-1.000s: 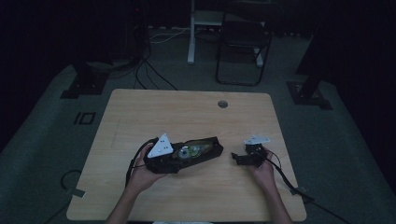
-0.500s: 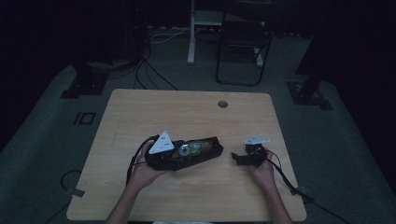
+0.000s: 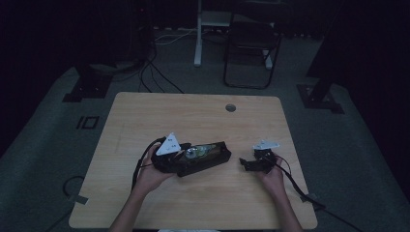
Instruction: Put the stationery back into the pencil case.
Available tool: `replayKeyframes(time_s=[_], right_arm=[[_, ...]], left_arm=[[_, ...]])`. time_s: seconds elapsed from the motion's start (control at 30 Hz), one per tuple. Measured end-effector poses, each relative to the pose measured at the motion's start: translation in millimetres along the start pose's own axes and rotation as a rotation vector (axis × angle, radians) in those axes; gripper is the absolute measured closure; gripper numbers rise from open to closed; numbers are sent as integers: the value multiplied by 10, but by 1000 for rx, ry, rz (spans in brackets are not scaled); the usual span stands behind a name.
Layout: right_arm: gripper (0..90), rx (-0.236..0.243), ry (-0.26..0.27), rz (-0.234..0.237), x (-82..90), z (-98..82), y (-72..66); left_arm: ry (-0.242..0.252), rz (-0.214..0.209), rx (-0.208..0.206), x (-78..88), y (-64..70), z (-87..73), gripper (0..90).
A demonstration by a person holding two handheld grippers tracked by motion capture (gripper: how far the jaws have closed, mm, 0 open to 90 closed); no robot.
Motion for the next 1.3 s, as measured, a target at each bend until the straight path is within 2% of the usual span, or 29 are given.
replayKeyframes(time_s=[0.83, 1.3], right_arm=[[166, 1, 1, 0, -1, 0, 1], [166, 0, 1, 0, -1, 1, 0]], left_arm=[[-34, 14, 45, -182, -194, -115, 415], [-62, 16, 62, -301, -246, -175, 415]])
Point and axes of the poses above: each handheld gripper's, and its own axes: x roughly backward along the jaws, z roughly out of its top, y roughly to its right, the point moved 10 cm from there along -x, roughly forward along the jaws, and after that the axes turned 11 degrees about -z, right-handed, at the moved point
